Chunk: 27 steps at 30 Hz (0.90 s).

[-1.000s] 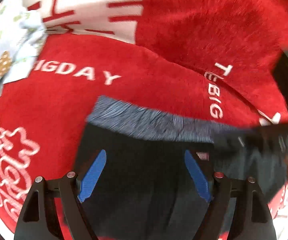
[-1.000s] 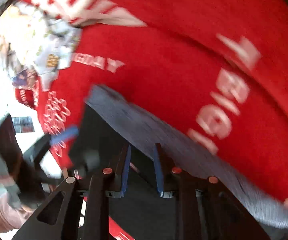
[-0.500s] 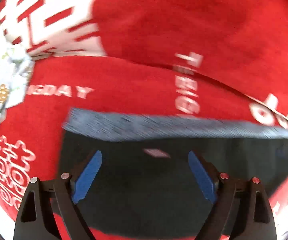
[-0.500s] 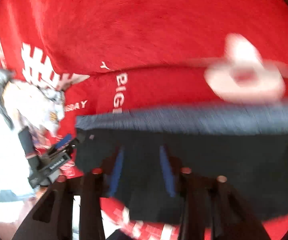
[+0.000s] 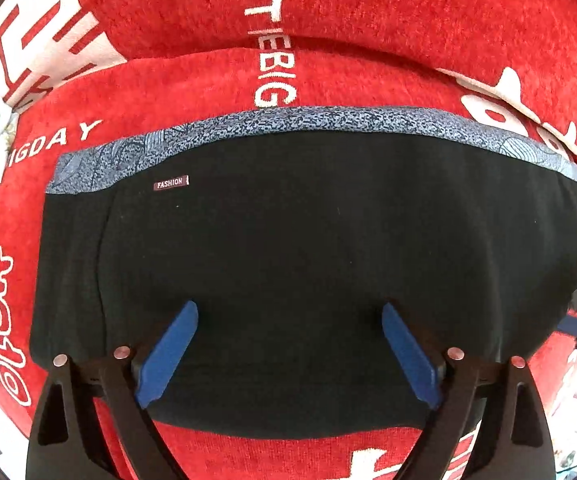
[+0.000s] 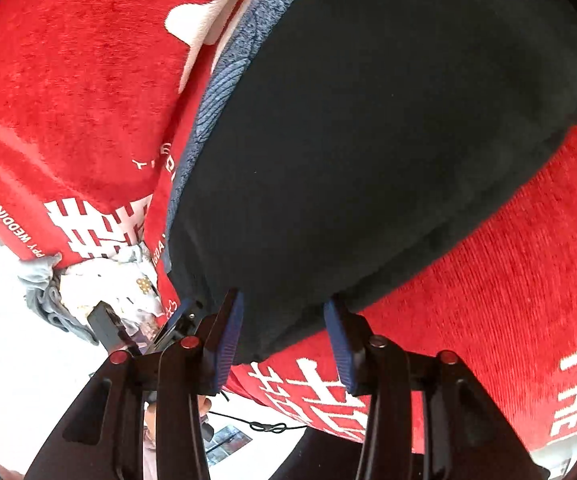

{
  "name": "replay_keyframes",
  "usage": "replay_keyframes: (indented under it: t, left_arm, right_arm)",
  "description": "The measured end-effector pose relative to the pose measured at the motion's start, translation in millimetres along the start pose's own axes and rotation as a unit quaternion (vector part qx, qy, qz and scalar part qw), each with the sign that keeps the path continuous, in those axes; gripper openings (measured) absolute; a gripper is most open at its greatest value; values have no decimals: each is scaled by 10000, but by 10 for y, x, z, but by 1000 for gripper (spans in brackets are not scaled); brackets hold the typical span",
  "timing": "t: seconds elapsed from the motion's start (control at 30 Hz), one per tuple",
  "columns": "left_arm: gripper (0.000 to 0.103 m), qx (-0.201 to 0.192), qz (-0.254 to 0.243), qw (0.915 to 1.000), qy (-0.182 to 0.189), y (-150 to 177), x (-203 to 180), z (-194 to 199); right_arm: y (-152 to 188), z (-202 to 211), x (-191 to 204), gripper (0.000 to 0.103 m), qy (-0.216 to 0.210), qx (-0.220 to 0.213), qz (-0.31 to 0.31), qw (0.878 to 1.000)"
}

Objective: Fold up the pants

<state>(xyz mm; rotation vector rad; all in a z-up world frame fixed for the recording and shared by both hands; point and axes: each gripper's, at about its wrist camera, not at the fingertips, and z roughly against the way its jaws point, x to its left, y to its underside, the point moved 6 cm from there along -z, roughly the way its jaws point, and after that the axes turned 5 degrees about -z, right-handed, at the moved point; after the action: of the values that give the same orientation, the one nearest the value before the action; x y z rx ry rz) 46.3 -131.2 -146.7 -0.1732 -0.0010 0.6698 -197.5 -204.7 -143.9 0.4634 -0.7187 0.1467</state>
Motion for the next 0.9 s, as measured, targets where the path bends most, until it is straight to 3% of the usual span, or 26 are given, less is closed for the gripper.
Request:
replay_keyframes:
  t: [0.27, 0.3, 0.33, 0.43, 0.53, 0.67, 0.8, 0.9]
  left_arm:
    - [93, -15, -51, 10000, 13, -41, 63, -76]
    - [93, -18, -66, 10000, 8, -32, 56, -76]
    - [93, -17, -71, 10000, 10, -18, 43, -76]
    - [93, -33, -25, 10000, 81, -4, 26, -74]
    - [93, -82, -60, 9999, 73, 56, 54, -35]
    - [93, -32, -195, 9998, -58, 71, 34, -10]
    - [93, 26, -210, 9998, 16, 50, 8, 116]
    - [93, -118, -233, 9995, 162, -9, -142, 267]
  right_arm:
    - [-83, -7, 64, 45, -259, -198, -20, 9995]
    - [-114, -44, 105, 31, -91, -194, 51, 9998]
    - [-122, -59, 145, 8, 238, -197, 205, 9993]
    - [-4, 23, 228, 8, 856, -353, 772, 9927]
    - [85, -25, 106, 8, 1281, -358, 1008, 9860]
    - [71, 5, 54, 10, 1003, -350, 863, 9906]
    - [74, 356, -42, 24, 1048, -460, 815, 9901]
    - [-88, 826, -181, 43, 1118, -987, 634, 9868]
